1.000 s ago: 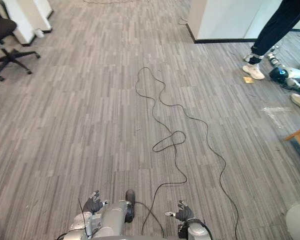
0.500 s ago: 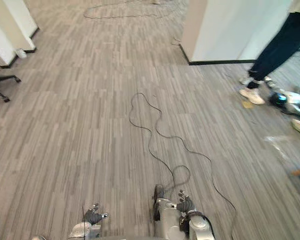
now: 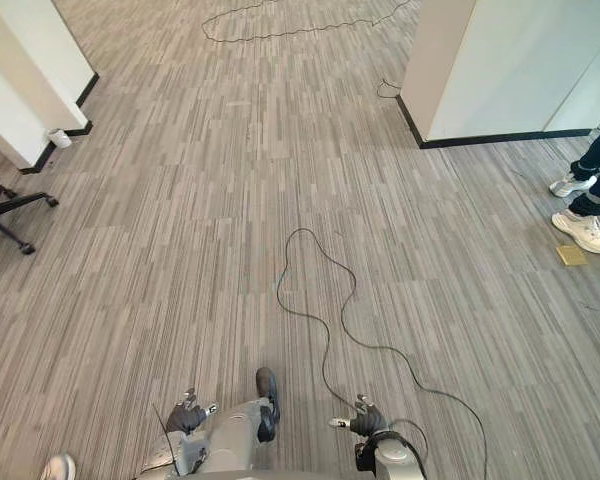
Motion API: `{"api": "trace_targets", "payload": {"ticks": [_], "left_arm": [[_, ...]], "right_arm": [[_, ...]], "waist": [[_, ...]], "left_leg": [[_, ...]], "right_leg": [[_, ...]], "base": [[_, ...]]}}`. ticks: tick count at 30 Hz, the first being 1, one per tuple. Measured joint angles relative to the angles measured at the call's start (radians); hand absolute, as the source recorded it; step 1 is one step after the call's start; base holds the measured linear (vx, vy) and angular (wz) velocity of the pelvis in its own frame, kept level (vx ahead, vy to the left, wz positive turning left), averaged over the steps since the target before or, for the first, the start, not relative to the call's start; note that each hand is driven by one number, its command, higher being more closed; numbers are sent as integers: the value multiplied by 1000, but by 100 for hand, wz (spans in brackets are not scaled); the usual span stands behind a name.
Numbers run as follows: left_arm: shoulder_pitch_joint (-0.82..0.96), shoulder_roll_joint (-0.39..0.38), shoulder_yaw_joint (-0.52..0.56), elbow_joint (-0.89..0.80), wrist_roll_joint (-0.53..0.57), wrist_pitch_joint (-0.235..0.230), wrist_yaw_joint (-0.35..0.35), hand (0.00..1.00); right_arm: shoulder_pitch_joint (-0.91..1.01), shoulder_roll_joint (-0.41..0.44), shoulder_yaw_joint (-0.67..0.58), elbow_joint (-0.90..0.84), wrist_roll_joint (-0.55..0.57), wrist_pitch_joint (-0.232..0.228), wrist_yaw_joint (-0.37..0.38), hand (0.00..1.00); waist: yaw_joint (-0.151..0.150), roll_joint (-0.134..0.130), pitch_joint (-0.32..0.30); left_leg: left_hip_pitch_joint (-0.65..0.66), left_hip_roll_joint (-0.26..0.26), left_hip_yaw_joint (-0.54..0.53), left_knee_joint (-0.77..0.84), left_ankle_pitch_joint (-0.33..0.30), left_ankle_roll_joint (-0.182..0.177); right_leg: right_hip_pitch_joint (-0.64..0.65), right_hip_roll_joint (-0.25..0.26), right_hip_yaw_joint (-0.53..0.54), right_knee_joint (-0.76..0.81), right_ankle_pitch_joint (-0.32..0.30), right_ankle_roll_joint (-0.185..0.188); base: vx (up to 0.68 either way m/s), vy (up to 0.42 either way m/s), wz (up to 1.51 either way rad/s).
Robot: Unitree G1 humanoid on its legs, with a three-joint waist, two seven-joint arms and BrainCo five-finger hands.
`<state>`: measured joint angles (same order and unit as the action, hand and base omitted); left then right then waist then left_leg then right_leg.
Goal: Organize washtable
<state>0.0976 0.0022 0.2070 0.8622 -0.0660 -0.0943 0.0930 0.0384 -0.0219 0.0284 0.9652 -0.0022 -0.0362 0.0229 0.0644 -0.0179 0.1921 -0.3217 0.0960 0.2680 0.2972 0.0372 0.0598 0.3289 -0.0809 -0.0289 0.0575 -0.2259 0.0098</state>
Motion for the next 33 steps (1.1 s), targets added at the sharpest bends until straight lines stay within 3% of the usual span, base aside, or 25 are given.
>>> {"api": "trace_targets", "payload": {"ticks": [1, 2, 4, 5, 6, 7, 8, 10, 12, 14, 15, 16, 18, 19, 20, 21, 22, 23, 24, 26, 28, 30, 31, 32, 33], "left_arm": [[0, 5, 0, 0, 0, 1, 0, 0], [-2, 9, -1, 2, -1, 2, -1, 0], [-17, 29, -20, 30, -1, 7, -1, 0], [-38, 36, -20, 59, 0, 21, 0, 0], [-37, 34, -21, 65, 0, 26, -1, 0], [-32, 29, -33, 79, 0, 31, 1, 0], [-28, 28, -46, 81, 0, 32, 2, 0], [-25, 30, -63, 85, 1, 33, 2, 0], [-44, 36, -97, 99, 4, 32, 1, 0], [-48, 38, -129, 108, 22, 32, -2, 0], [-47, 38, -129, 108, 29, 32, -3, 0], [-37, 28, -127, 109, 40, 32, -4, 0], [-37, 10, -116, 108, 42, 30, -5, 0], [-49, -9, -93, 106, 47, 31, -7, 0], [-49, -23, -51, 94, 53, 32, -6, 0], [-45, -34, -34, 84, 54, 32, -6, 0], [-37, -38, -12, 67, 55, 31, -5, 0], [-36, -26, -5, 49, 56, 31, -5, 0], [-35, -18, -6, 38, 57, 31, -5, 0], [-30, 5, -8, 20, 56, 21, -5, 0], [-26, 10, -8, 11, 56, 20, -4, 0], [-18, 5, -7, 7, 40, 17, -1, 0], [-11, 1, -8, 5, 34, 14, 1, 0], [-6, 0, -15, 4, 26, 6, 1, 0], [-12, 8, -18, 2, 19, 2, -3, 0]], "right_arm": [[6, 4, 0, -1, 0, -2, 0, 0], [14, 5, -11, -2, 1, -5, 1, 0], [15, 3, -34, 2, 1, -4, 2, 0], [15, -2, -42, 0, 1, -6, 3, 0], [15, -8, -42, -6, 1, -8, 4, 0], [15, -21, -42, -21, 1, -17, 3, 0], [15, -28, -41, -30, 1, -21, 3, 0], [18, -35, -43, -60, 2, -33, 2, 0], [23, -45, -54, -63, 17, -31, 4, 0], [19, -34, -50, -76, 22, -30, 3, 0], [19, -31, -50, -74, 22, -29, 3, 0], [19, -26, -51, -75, 20, -26, 2, 0], [19, -37, -55, -91, 18, -25, 4, 0], [19, -46, -62, -107, 17, -22, 2, 0], [21, -59, -58, -129, 17, -15, 2, 0], [21, -66, -52, -130, 17, -11, 2, 0], [21, -67, -49, -127, 18, 0, 1, 0], [27, -54, -48, -126, 20, 3, 1, 0], [34, -44, -47, -126, 22, 2, 1, 0], [36, -20, -35, -104, 31, 1, 0, 0], [26, -14, -34, -83, 32, 2, -2, 0], [37, -16, -37, -74, 32, -1, -4, 0], [36, -19, -37, -65, 31, -1, -5, 0], [33, -27, -35, -47, 31, -4, -6, 0], [33, -17, -42, -21, 31, 2, -10, 0]], "waist": [[0, -14, -8], [4, -25, -15], [-1, -42, -16], [-1, -49, -5], [-4, -45, 3], [-14, -28, 10], [-24, -7, 15], [-56, -3, 15], [-67, -10, 19], [-87, -23, 22], [-87, -28, 20], [-101, -20, 11], [-104, 7, 3], [-103, 34, 16], [-101, 60, 29], [-96, 72, 30], [-92, 82, 34], [-81, 66, 41], [-74, 51, 41], [-51, 16, 30], [-37, 8, 35], [-16, 15, 31], [-13, 23, 26], [-9, 35, 17], [-2, 4, -3]], "left_leg": [[-5, -16, 0, 23, -28, 13], [-4, -40, -2, 77, -82, 27], [57, -85, -10, 104, -172, 44], [141, -121, -22, 105, -233, 51], [189, -128, -26, 97, -252, 54], [288, -131, -35, 63, -283, 58], [332, -131, -43, 36, -292, 60], [455, -130, -82, -60, -309, 64], [528, -131, -118, -119, -328, 54], [634, -134, -163, -183, -357, 16], [657, -136, -175, -185, -366, 0], [686, -118, -218, -144, -380, -23], [653, -83, -242, -14, -372, -37], [569, -50, -237, 205, -322, -118], [464, -8, -234, 471, -176, -227], [411, 21, -229, 595, -94, -272], [329, 87, -170, 785, -118, -237], [271, 131, -117, 857, -157, -185], [238, 140, -87, 856, -179, -158], [121, 144, -7, 707, -248, -106], [51, 112, 4, 433, -255, -99], [13, 54, -35, 17, -185, -144], [3, 56, -44, -45, -179, -152], [-26, 62, -71, -40, -145, -139], [-46, 30, -71, 53, -82, -102]], "right_leg": [[-17, -16, 6, 43, 1, 1], [-62, -36, 20, 185, 3, 8], [-162, -72, 52, 512, 67, 111], [-273, -81, 83, 824, 123, 143], [-310, -80, 80, 914, 105, 122], [-382, -74, 36, 1004, 50, 73], [-423, -71, 2, 1006, 27, 57], [-566, -42, -112, 878, -42, 15], [-664, -22, -172, 634, -22, 19], [-694, 11, -217, 254, 120, 18], [-696, 19, -217, 219, 139, 4], [-691, 37, -181, 262, 268, -77], [-676, 45, -205, 320, 233, -91], [-633, 59, -225, 334, 183, -89], [-567, 83, -226, 313, 151, -98], [-533, 98, -220, 299, 137, -108], [-447, 126, -212, 267, 105, -121], [-349, 133, -198, 225, 90, -128], [-305, 129, -183, 198, 86, -129], [-188, 108, -159, 110, 92, -120], [-122, 79, -155, 69, 91, -103], [-50, 43, -118, 9, 55, -47], [-33, 44, -104, -3, 39, -38], [4, 39, -83, -5, -21, -18], [18, -1, -57, 38, -72, -7]], "base": [[536, 294, 25], [788, 404, 37], [766, 389, 46], [489, 227, 31], [591, 251, 25], [459, 172, 12], [562, 198, 19], [601, 146, 49], [578, 62, 64], [702, 3, 69], [955, -45, 79], [815, -62, 71], [866, -85, 54], [892, -87, 22], [721, -63, 11], [710, -30, -14], [688, -4, -19], [679, -3, -15], [618, -12, -12], [585, 14, -26], [658, 126, -39], [601, 261, -48], [604, 352, -60], [620, 402, -55], [631, 410, -42]]}}
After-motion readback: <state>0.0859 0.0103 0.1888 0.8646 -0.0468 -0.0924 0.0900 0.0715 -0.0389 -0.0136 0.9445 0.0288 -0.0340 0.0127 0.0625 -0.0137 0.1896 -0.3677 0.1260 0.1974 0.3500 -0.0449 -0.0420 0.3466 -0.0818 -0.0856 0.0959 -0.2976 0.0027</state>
